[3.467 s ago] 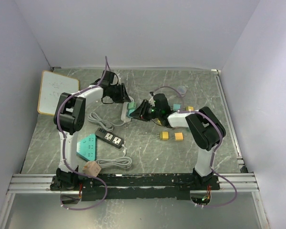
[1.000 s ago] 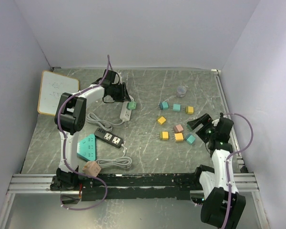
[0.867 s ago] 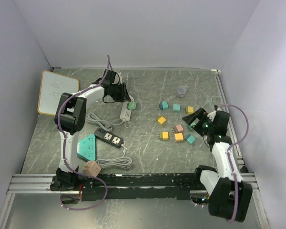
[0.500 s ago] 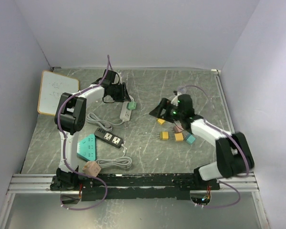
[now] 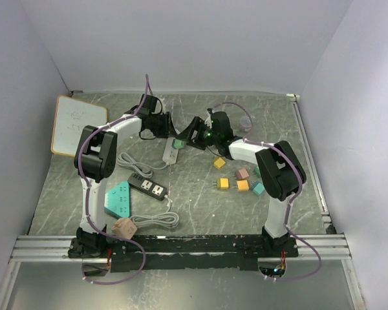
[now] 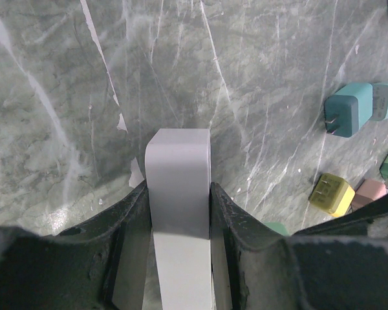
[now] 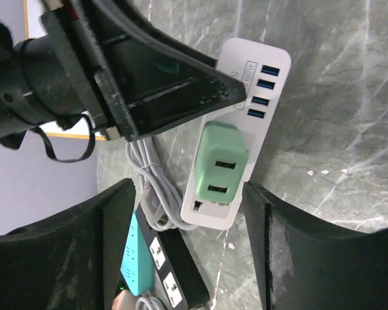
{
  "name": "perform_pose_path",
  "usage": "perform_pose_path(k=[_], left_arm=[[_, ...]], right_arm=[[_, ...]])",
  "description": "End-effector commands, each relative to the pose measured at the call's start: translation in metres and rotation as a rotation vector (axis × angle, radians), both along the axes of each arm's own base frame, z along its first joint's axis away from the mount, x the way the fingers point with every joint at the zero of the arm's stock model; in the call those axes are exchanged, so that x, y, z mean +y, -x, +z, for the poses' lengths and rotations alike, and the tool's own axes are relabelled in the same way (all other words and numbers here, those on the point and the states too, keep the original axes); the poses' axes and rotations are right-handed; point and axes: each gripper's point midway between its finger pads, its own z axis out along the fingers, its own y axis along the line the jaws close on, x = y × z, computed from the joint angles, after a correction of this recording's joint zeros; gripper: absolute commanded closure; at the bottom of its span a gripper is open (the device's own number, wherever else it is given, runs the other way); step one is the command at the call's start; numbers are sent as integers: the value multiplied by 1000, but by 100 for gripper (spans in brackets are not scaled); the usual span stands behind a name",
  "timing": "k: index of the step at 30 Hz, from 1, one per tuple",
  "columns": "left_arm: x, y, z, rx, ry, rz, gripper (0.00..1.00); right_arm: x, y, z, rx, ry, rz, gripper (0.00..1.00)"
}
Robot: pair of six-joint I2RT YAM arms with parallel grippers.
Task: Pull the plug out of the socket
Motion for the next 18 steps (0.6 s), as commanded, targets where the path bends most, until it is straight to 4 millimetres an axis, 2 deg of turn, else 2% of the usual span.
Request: perform_pose_path(k=[1,5,7,8,9,14,18], left_arm=[[8,7,-16,41,-31,-14,75],[8,7,-16,42,-29,-15,75],[8,7,-16,42,-28,-14,75],[8,7,-16,42,-28,-15,75],[8,7,-16,42,-29,-14,75],[10,7,-19,45,-40,-12,75],[11,7,-22,47,-50,-10,75]], right_arm=[[4,-11,-14,70,-43,-56,36],[8,-11,-26,96,-58,-63,39],[12,-11,-24,95,-69,-46,44],[14,-10,-35,115,-63,-39,45],[16,-10,-37,118,-66,-38,46],[20,-11,-39,117,-83,-36,53],[13,-13,-31,100,-79,-86,63]])
